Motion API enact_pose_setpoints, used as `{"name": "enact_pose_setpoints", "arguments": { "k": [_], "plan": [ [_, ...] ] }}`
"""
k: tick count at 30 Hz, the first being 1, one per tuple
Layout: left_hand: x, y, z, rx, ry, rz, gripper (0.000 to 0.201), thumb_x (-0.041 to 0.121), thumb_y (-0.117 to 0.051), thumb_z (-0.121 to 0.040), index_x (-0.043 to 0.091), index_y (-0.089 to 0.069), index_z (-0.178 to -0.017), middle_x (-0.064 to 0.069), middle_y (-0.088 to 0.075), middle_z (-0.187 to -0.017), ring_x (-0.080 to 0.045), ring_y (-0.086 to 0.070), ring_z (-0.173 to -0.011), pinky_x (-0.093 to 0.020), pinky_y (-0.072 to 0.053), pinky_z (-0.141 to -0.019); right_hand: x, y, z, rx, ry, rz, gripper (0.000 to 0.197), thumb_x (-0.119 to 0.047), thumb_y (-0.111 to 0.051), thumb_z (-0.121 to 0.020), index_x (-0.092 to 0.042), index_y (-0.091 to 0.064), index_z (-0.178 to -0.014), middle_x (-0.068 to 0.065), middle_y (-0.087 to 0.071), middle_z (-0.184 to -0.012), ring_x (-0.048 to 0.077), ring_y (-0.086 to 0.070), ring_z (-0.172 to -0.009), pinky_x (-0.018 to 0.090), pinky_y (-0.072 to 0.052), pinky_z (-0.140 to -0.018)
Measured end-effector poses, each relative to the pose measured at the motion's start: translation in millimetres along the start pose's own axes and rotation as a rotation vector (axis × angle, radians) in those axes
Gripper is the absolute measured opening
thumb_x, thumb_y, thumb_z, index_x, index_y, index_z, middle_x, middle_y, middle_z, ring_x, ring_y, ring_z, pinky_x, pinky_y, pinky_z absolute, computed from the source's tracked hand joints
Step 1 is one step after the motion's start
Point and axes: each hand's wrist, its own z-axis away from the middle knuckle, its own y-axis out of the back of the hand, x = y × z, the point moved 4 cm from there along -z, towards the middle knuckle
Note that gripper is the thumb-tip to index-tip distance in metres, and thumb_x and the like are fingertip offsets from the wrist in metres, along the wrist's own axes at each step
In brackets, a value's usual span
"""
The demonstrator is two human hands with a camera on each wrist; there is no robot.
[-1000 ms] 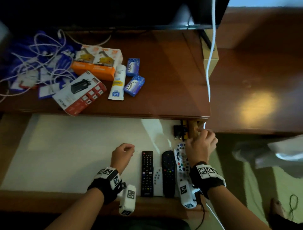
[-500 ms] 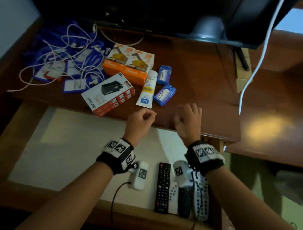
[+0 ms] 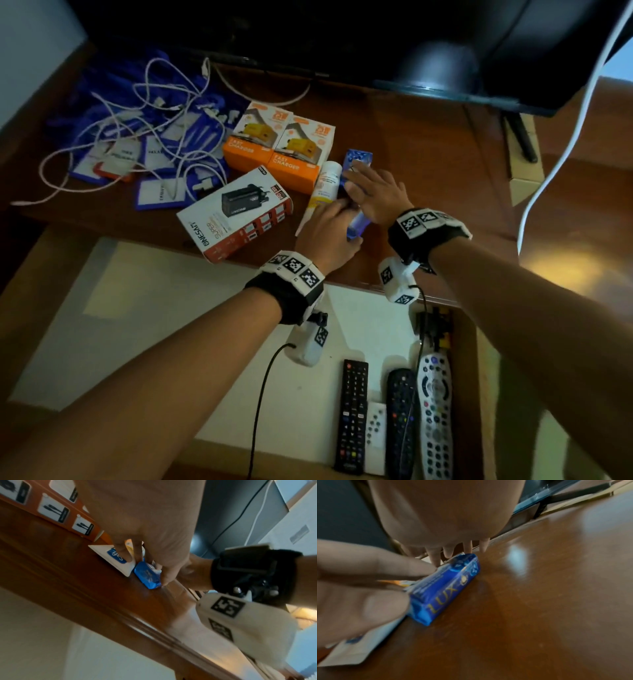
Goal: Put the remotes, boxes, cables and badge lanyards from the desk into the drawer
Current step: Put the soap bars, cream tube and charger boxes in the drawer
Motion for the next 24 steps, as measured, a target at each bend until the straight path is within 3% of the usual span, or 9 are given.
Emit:
{"name": "enact_pose_setpoints", "arguments": {
  "k": [4,8,11,14,19,24],
  "plan": [
    [2,-7,8,-0.014,-0.015,-0.113,0.059,0.034,-0.063,-0.086,0.019,-0.044,-0.14,0.0,-0.038,-0.147,-0.022,-0.036,-0.132,-0.036,-0.036,-0.103,8,6,6,0.048,0.028,0.079,0.041,-0.045,-0.033,-0.1,-0.036,-0.04,-0.14,-0.011,-0.026,-0.154,0.022,-0.019,-0.141,0.055,-0.022,-0.107],
    [9,-8,14,0.016,-0.003,-0.088,0.047,0.035,-0.065,-0.084,0.014,-0.057,-0.125,-0.001,-0.046,-0.136,-0.024,-0.048,-0.119,-0.039,-0.045,-0.093,29,13,28,0.174,-0.038,-0.027,0.029,-0.04,-0.042,-0.097,-0.03,-0.058,-0.119,-0.008,-0.044,-0.138,0.02,-0.029,-0.134,0.053,-0.025,-0.1],
    [15,-10,14,0.038,0.002,-0.097,0.041,0.041,-0.068,-0.082,0.012,-0.059,-0.11,-0.002,-0.051,-0.124,-0.025,-0.053,-0.108,-0.039,-0.048,-0.082,48,10,58,0.322,-0.159,-0.133,0.019,-0.029,-0.055,-0.09,-0.018,-0.062,-0.103,0.005,-0.049,-0.123,0.03,-0.046,-0.118,0.048,-0.037,-0.09],
    [22,-12,7,0.083,0.062,-0.067,0.042,0.043,-0.069,-0.081,0.01,-0.054,-0.103,-0.005,-0.056,-0.114,-0.026,-0.057,-0.1,-0.038,-0.048,-0.076,61,-4,88,0.386,-0.244,-0.07,0.027,-0.02,-0.07,-0.076,-0.007,-0.059,-0.098,0.017,-0.048,-0.118,0.043,-0.055,-0.094,0.046,-0.048,-0.074],
    [33,-20,4,0.109,0.13,-0.134,0.035,0.036,-0.07,-0.081,0.012,-0.054,-0.1,-0.007,-0.062,-0.105,-0.026,-0.058,-0.101,-0.04,-0.05,-0.079,62,-15,110,0.415,-0.323,-0.023,0.025,-0.011,-0.063,-0.072,-0.005,-0.059,-0.095,0.02,-0.048,-0.12,0.044,-0.053,-0.089,0.046,-0.048,-0.076],
    [33,-29,42,0.159,0.133,-0.085,0.034,0.035,-0.073,-0.076,0.018,-0.05,-0.095,-0.002,-0.057,-0.098,-0.02,-0.055,-0.091,-0.033,-0.046,-0.072,48,-29,137,0.475,-0.391,-0.059,0.038,-0.004,-0.058,-0.063,-0.002,-0.06,-0.101,0.022,-0.048,-0.119,0.043,-0.05,-0.089,0.048,-0.044,-0.068]
  ]
}}
